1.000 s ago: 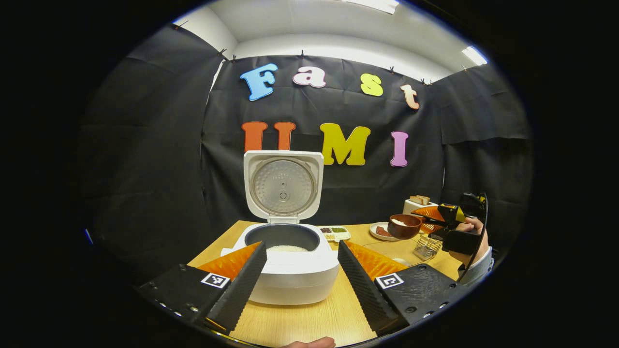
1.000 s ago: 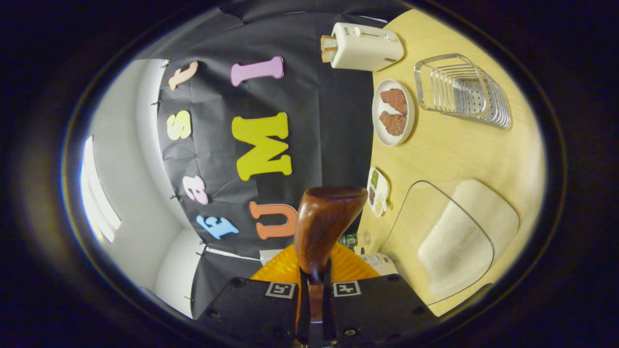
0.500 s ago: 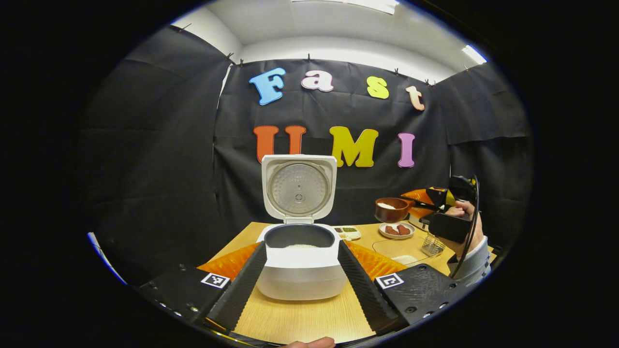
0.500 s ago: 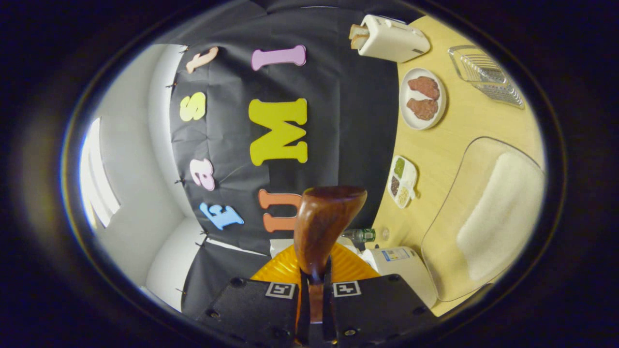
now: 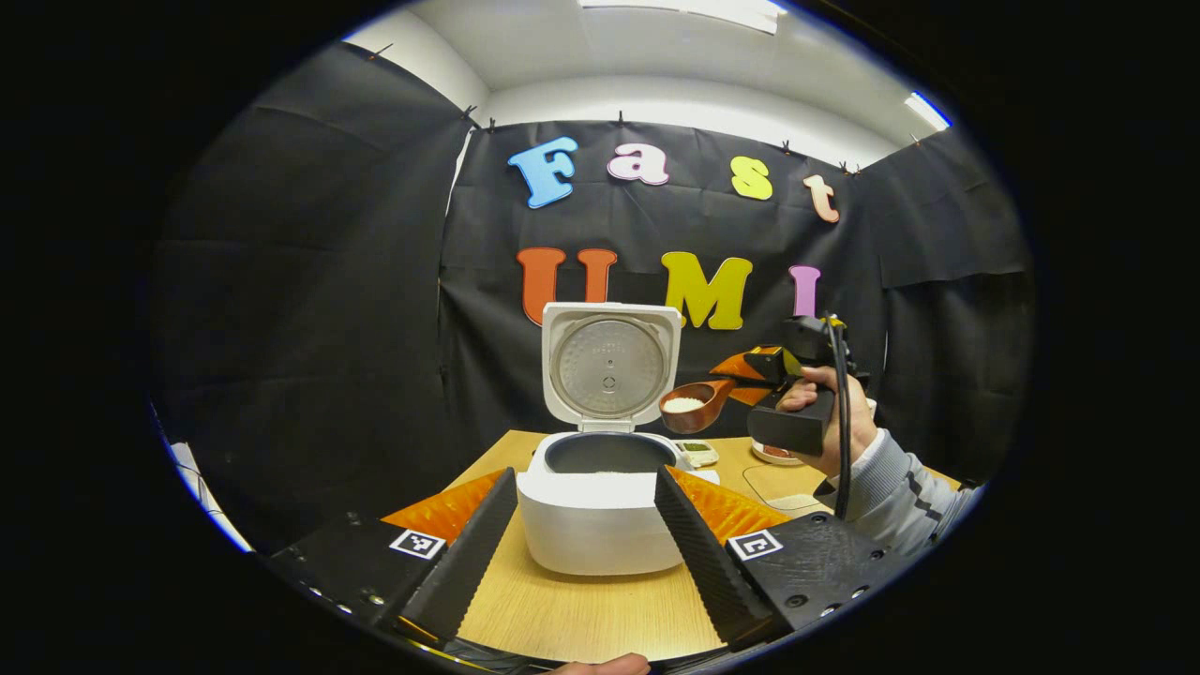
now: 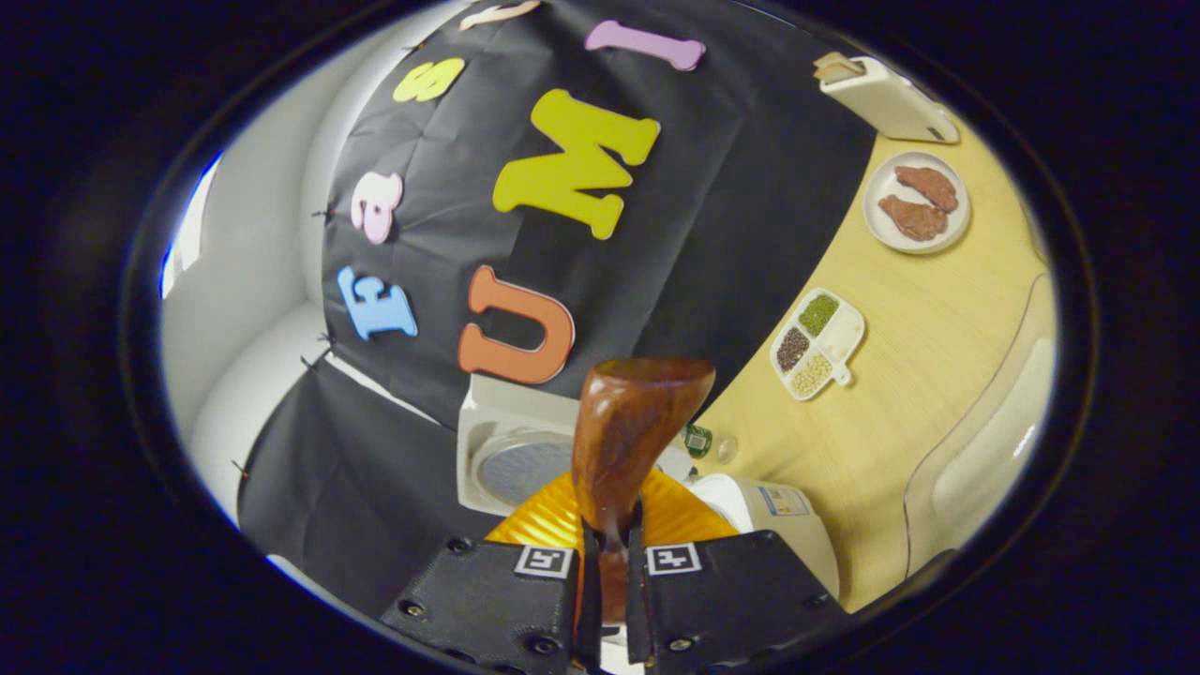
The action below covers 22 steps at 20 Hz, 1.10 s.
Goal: Close the left gripper, press the button to open the rice cooker; take a wooden spoon from the chopstick holder with the right hand, scoop a spoonful of rice and pour it into the rice cooker, then put the wooden spoon back into the chopstick holder.
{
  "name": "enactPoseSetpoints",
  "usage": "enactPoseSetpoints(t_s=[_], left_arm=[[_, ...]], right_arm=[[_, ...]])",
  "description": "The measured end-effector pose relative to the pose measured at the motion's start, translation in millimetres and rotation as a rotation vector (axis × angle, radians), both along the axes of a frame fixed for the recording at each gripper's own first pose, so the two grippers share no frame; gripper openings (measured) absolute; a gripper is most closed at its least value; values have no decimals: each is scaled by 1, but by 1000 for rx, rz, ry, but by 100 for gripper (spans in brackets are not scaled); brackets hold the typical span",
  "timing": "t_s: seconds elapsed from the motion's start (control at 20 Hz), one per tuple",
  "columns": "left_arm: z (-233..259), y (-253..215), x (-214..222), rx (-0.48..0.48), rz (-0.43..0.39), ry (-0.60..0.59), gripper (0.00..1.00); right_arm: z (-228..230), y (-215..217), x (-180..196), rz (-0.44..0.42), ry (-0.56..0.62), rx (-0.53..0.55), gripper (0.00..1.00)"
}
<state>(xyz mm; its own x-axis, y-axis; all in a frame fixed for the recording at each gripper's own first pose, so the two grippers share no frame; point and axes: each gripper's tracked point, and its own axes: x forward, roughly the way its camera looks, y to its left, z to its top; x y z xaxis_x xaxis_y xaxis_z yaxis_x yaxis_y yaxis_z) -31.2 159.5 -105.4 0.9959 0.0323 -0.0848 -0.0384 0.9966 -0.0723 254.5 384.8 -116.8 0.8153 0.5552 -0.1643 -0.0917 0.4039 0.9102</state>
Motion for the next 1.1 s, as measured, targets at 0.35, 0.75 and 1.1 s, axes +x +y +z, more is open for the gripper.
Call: enactPoseSetpoints(t_s=[0.35,0.75,1.1], left_arm=[[-5,15,9,-12,35,16,94],[-19,22,12,-16,60,53,94],[-18,16,15,-38,36,44,94]], right_arm=[[-21,45,10,86,-74,-336,16],[6,79,7,164,-334,-704,16],[30,108,-13,214,-648,-1029,16]])
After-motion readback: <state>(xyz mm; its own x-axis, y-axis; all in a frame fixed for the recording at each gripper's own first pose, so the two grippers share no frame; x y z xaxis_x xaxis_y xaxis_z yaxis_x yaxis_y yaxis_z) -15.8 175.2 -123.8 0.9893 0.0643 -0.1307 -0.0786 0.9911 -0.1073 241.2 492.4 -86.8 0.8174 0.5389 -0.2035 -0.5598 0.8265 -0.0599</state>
